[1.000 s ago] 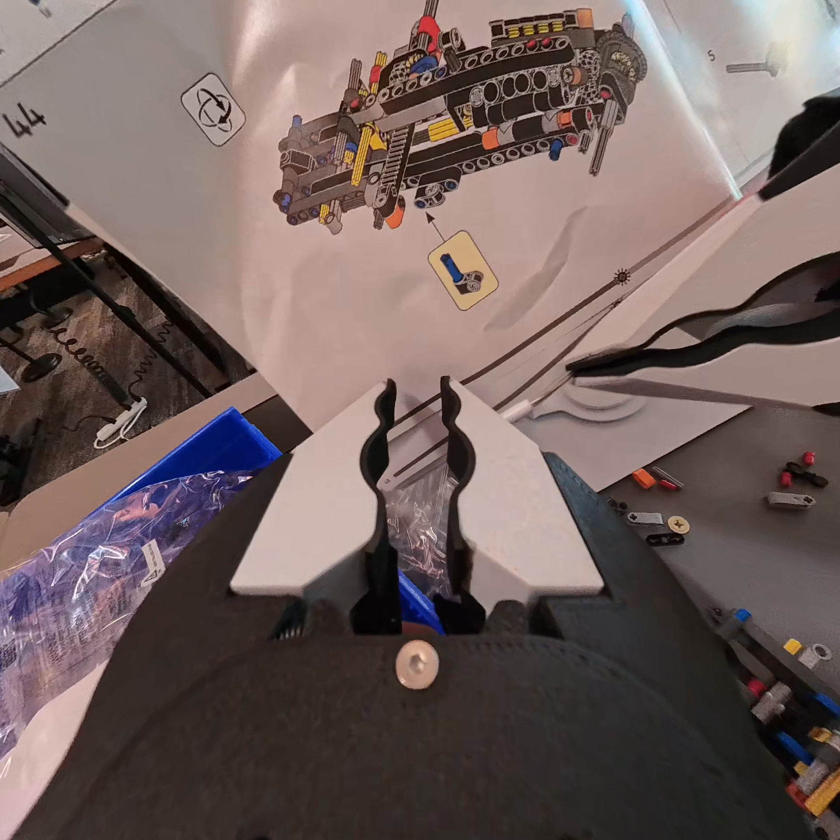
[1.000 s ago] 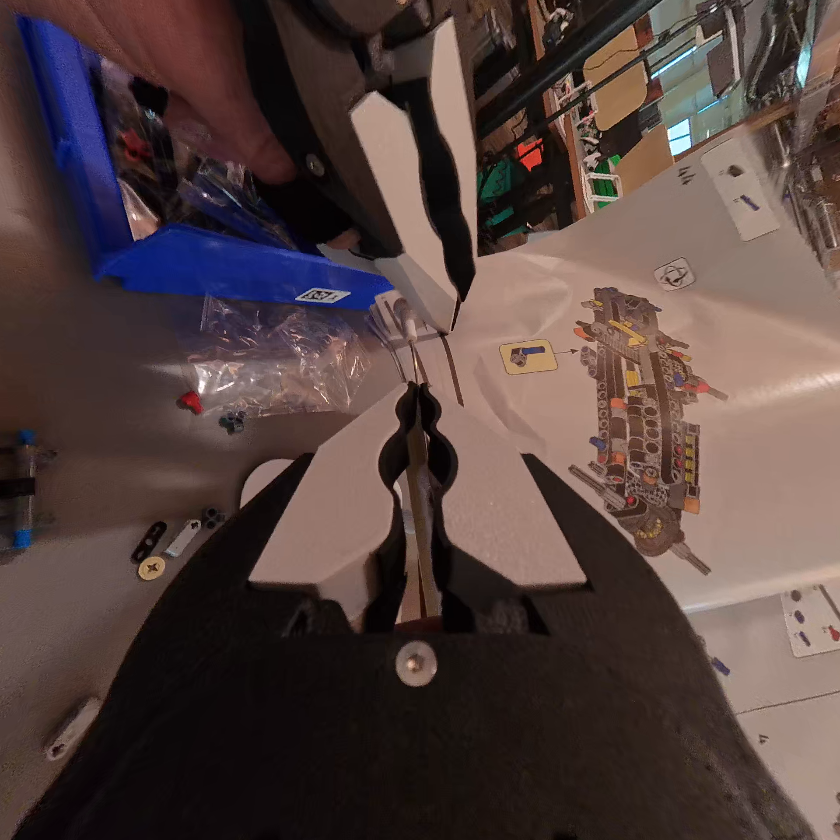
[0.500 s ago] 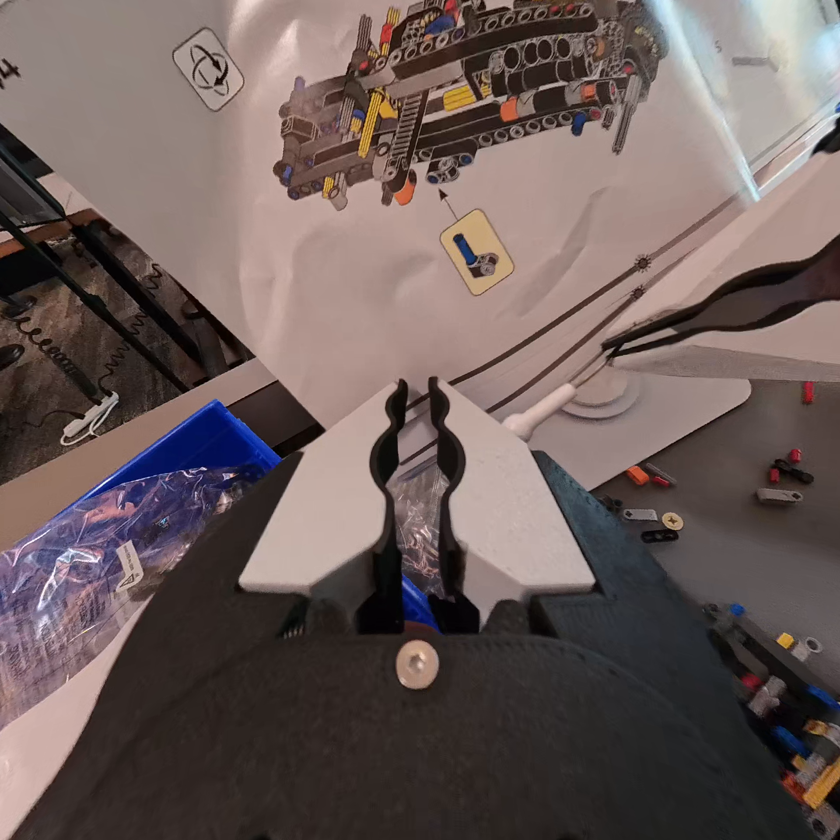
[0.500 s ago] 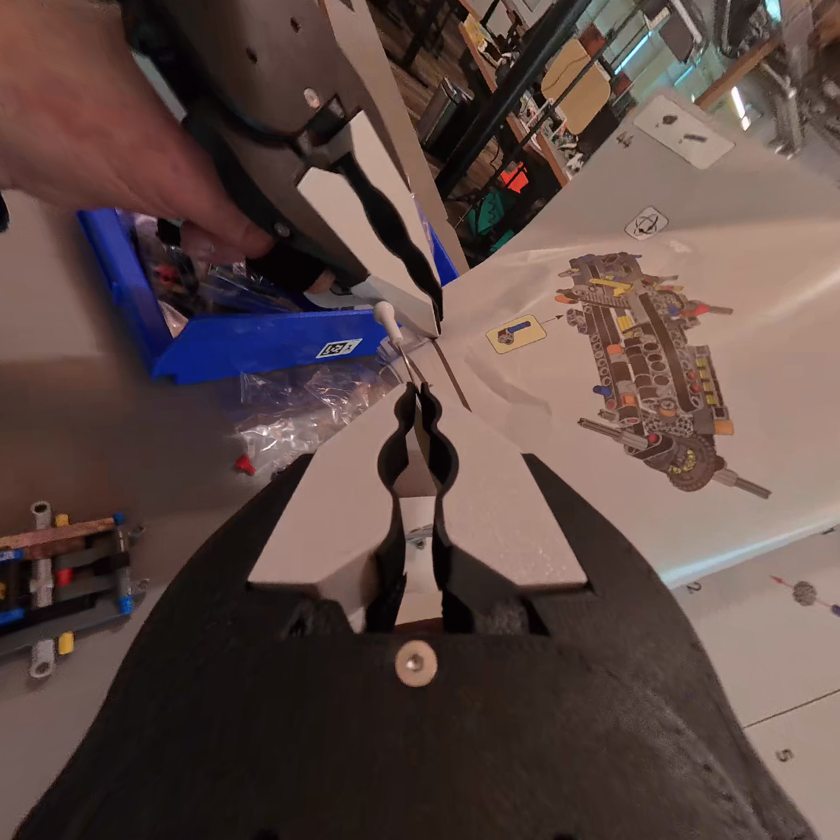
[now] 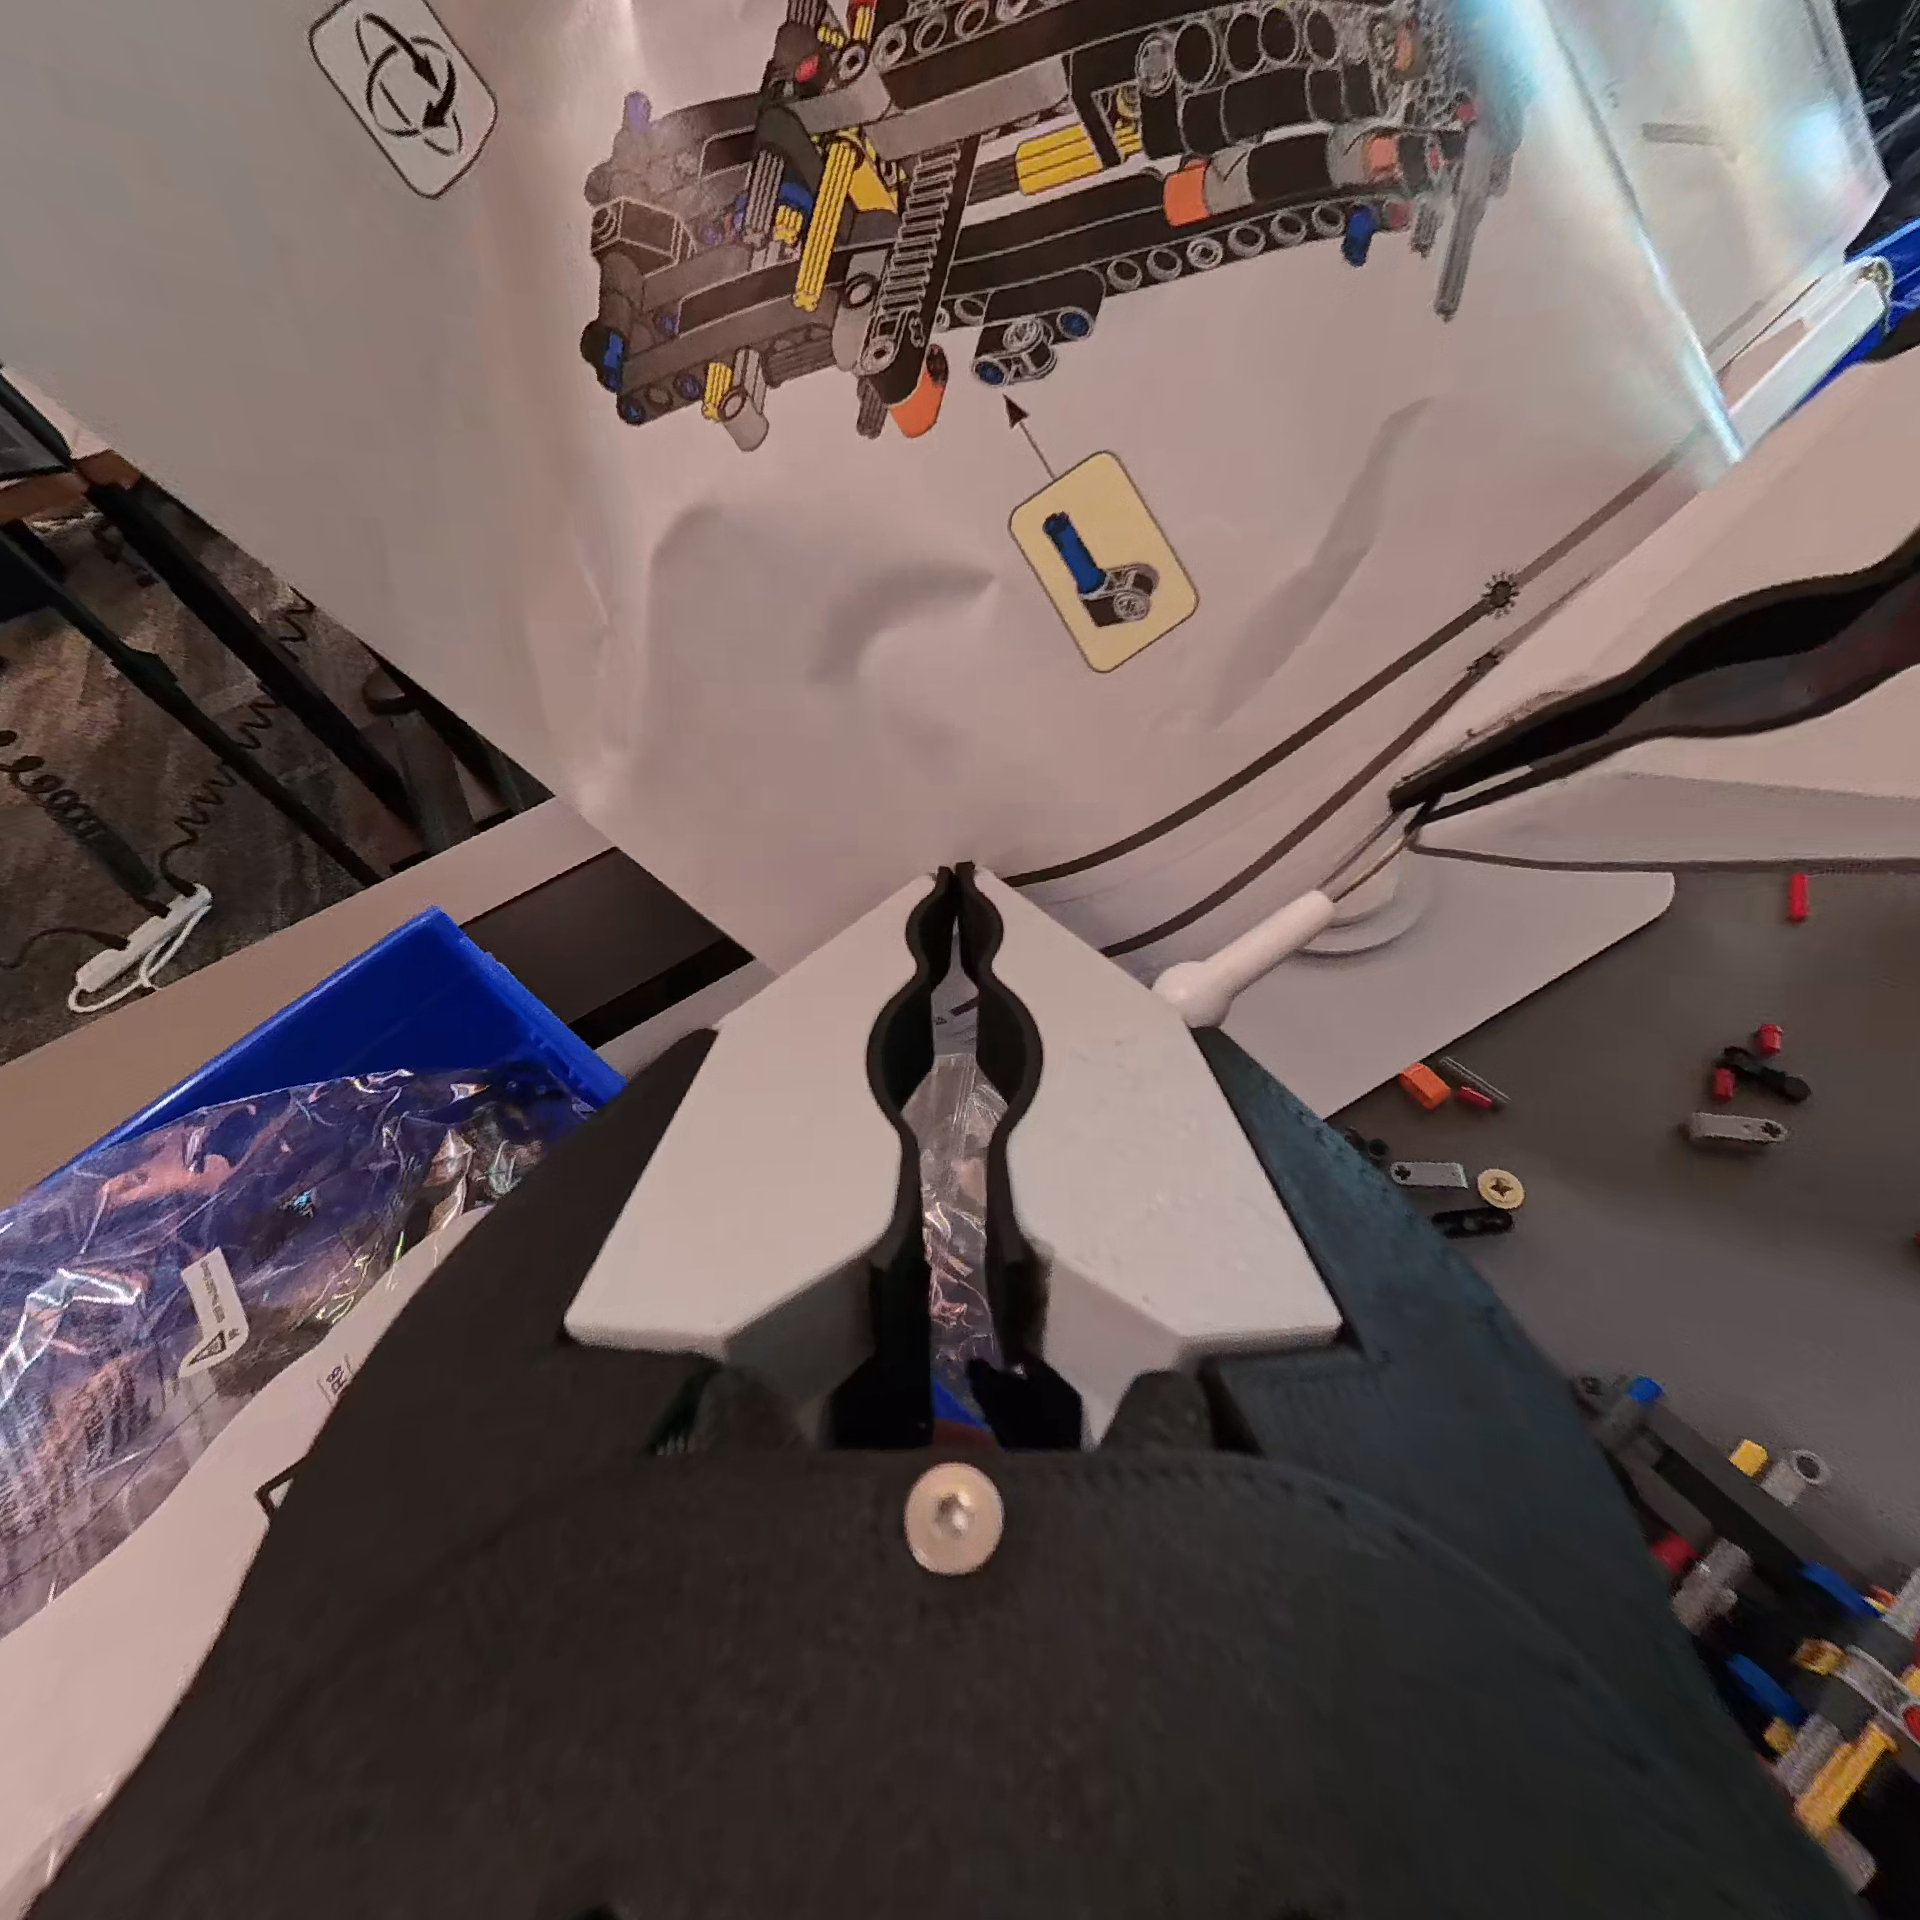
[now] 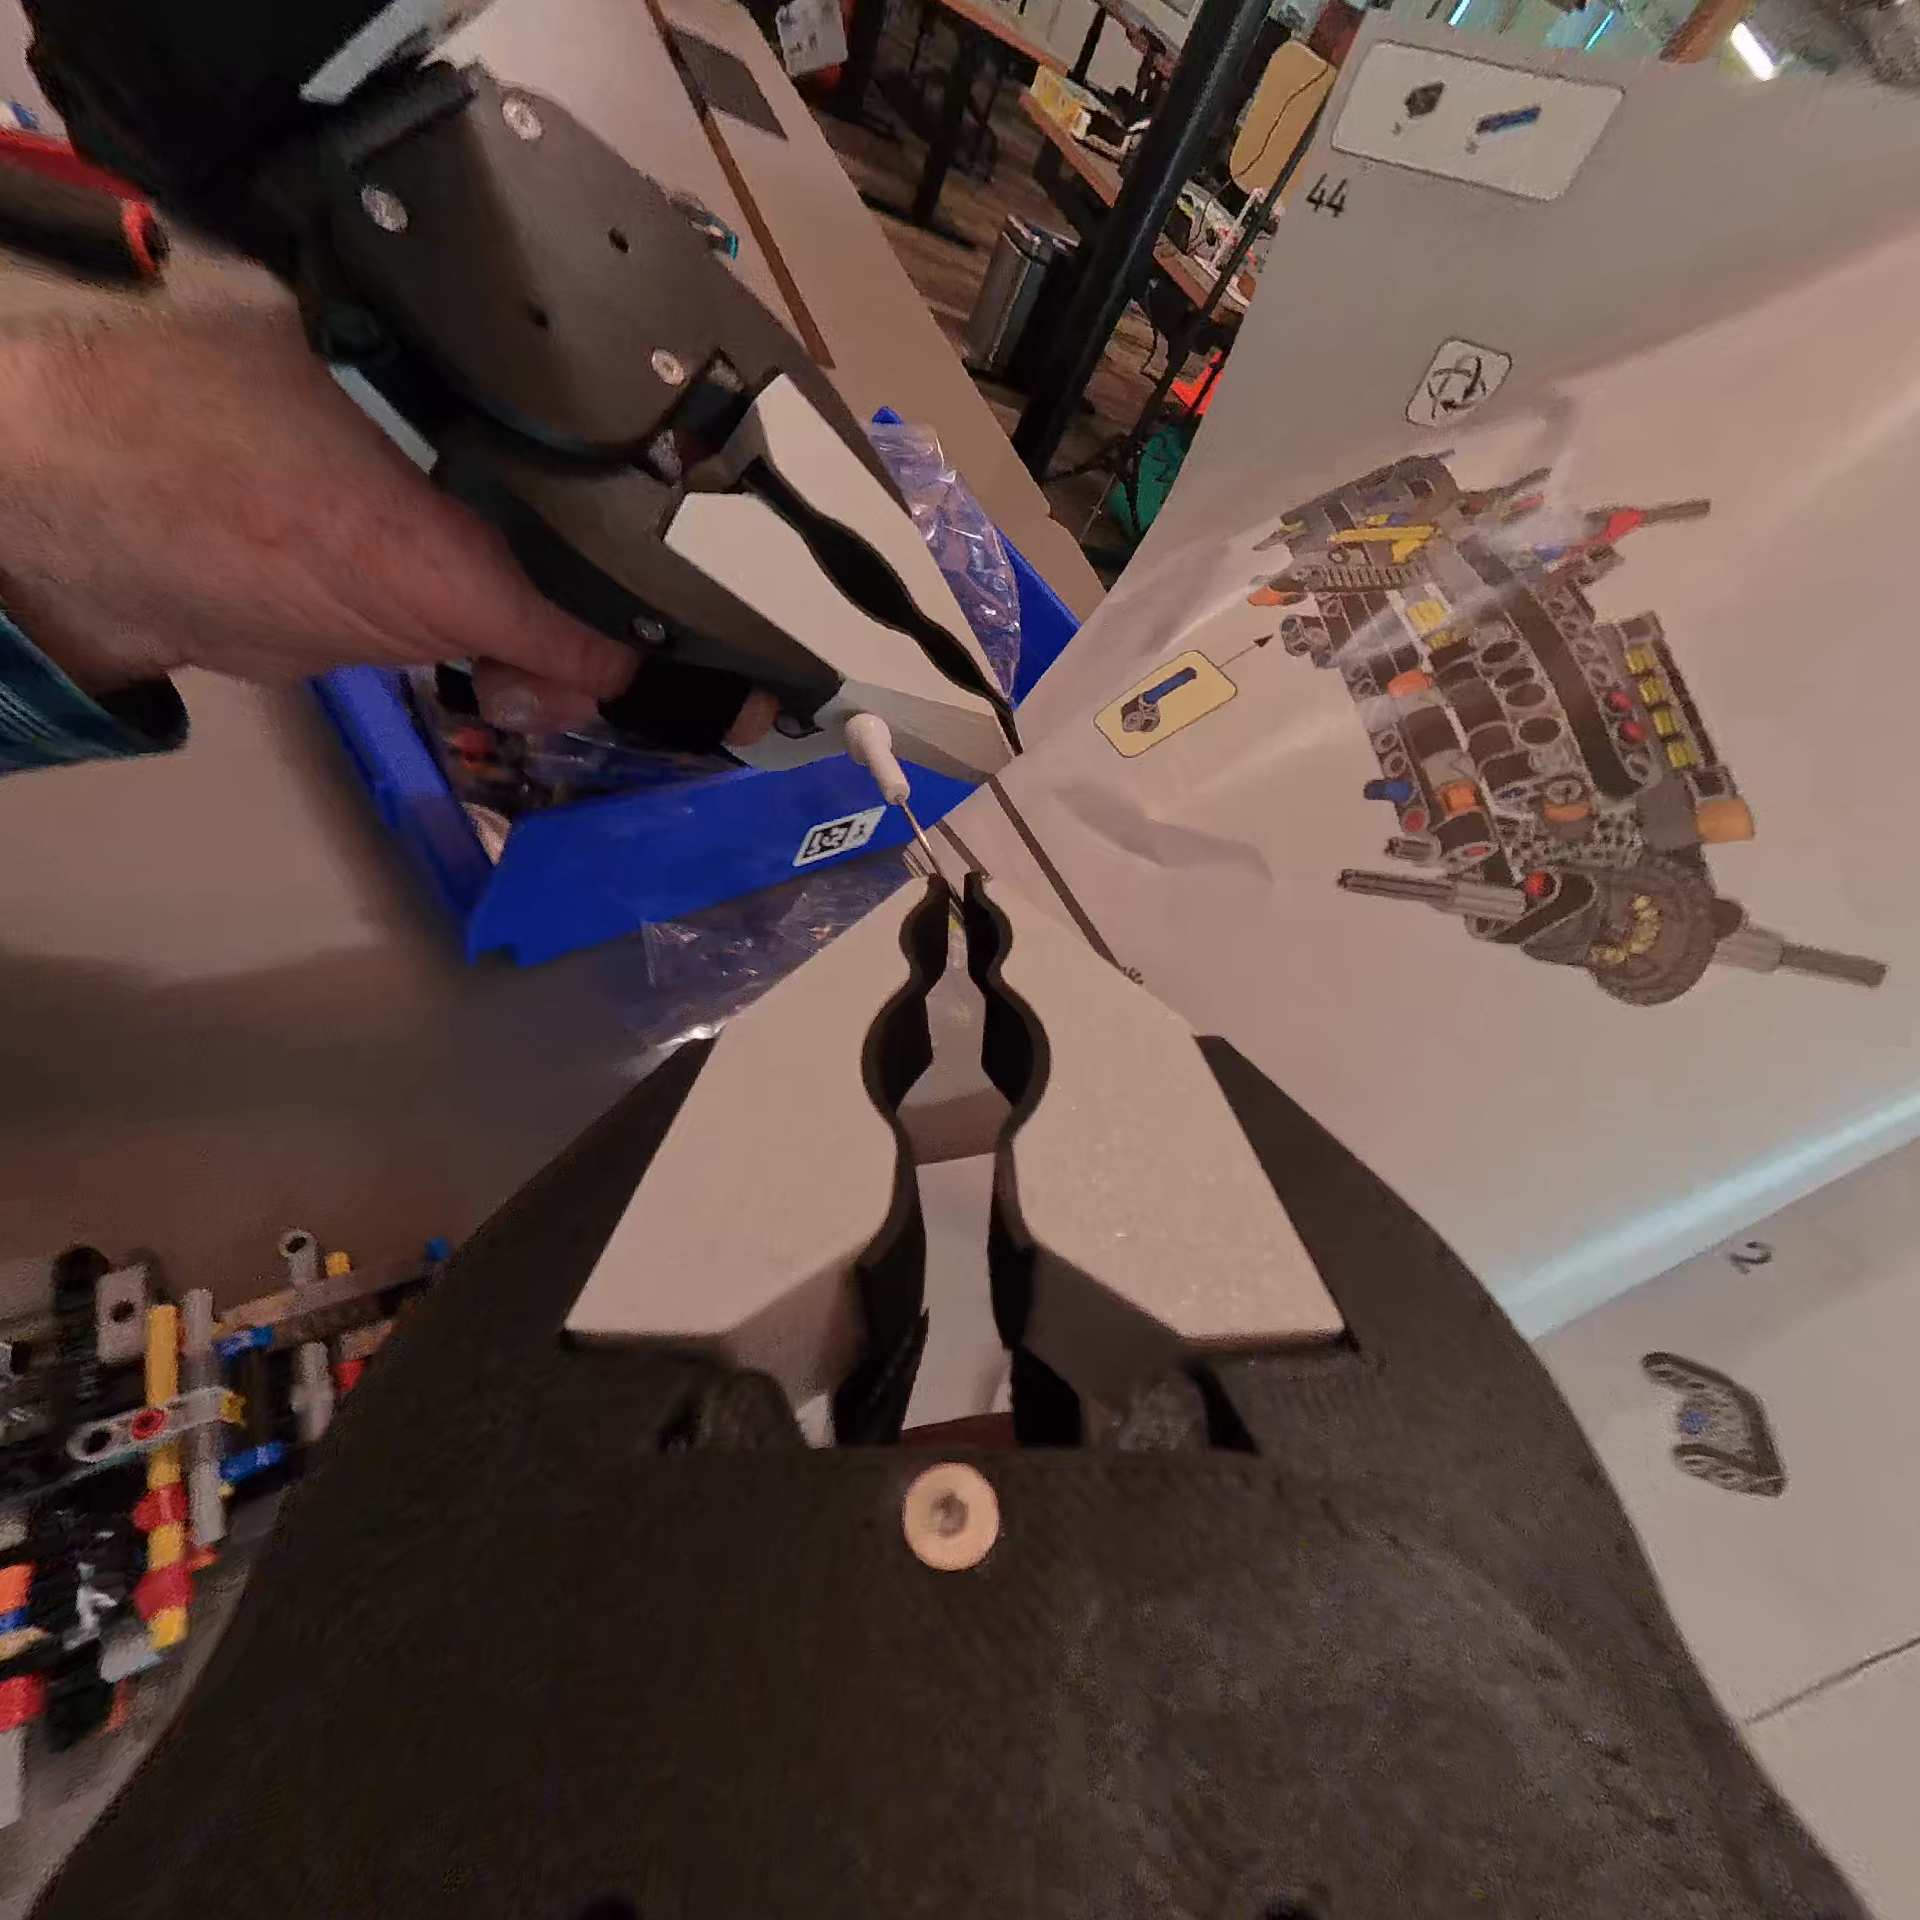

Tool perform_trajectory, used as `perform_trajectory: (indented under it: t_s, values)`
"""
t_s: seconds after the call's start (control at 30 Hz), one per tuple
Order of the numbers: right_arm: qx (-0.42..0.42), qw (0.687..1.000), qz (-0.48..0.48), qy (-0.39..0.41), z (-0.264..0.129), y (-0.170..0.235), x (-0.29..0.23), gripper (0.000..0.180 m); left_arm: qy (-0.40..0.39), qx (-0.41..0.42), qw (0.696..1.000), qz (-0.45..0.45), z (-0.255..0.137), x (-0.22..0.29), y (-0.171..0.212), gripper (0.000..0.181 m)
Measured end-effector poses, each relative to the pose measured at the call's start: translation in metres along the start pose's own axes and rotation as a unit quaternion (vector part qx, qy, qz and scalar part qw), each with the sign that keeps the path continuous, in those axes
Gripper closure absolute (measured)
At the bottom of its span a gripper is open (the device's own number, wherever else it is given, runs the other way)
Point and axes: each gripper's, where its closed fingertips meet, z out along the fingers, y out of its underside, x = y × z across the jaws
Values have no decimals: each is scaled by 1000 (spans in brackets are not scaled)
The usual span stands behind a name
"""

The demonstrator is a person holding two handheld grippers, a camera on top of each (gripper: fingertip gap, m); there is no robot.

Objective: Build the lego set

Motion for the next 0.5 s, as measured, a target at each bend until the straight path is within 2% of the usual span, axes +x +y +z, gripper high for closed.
perform_trajectory:
  t_s: [0.07,0.17,0.27,0.33,0.5]
  values:
    - [5,1000,22,0,0,0,1,180,-1,-1,1000,-3,0,0,1,181]
    - [-6,1000,-19,19,0,2,0,180,7,-5,1000,-2,-2,2,3,181]
    - [1,1000,-11,11,-4,1,-1,180,19,-1,1000,-13,-14,0,0,173]
    - [12,1000,8,16,-5,0,1,180,34,12,999,-26,-18,2,-5,173]
    - [30,997,54,35,-6,-5,7,180,32,-22,999,2,-8,9,5,176]
